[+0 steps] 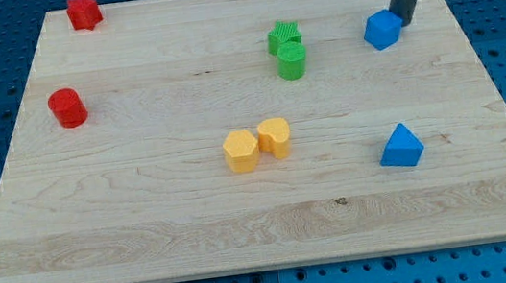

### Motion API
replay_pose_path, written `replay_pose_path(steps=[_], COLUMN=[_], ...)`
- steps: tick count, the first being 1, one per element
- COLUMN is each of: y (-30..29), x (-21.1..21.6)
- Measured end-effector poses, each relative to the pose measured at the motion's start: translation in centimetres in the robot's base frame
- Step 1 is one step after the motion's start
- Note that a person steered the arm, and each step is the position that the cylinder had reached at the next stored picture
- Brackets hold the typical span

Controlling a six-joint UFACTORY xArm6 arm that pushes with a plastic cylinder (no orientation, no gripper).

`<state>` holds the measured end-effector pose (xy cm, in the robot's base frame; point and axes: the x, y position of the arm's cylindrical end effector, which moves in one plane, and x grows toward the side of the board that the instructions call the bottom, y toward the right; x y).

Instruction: Slide the blue cube towards the blue triangle

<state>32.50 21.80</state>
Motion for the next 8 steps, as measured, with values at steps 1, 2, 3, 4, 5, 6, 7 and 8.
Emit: replay_pose_path(steps=[1, 2, 3, 4, 5, 6, 7, 8], y=[0.0, 0.0, 0.0, 0.0, -0.8, -1.1, -1.1, -1.5], x=[1.6, 1.7, 4.4, 4.8, 7.1, 8.2, 8.2, 11.2])
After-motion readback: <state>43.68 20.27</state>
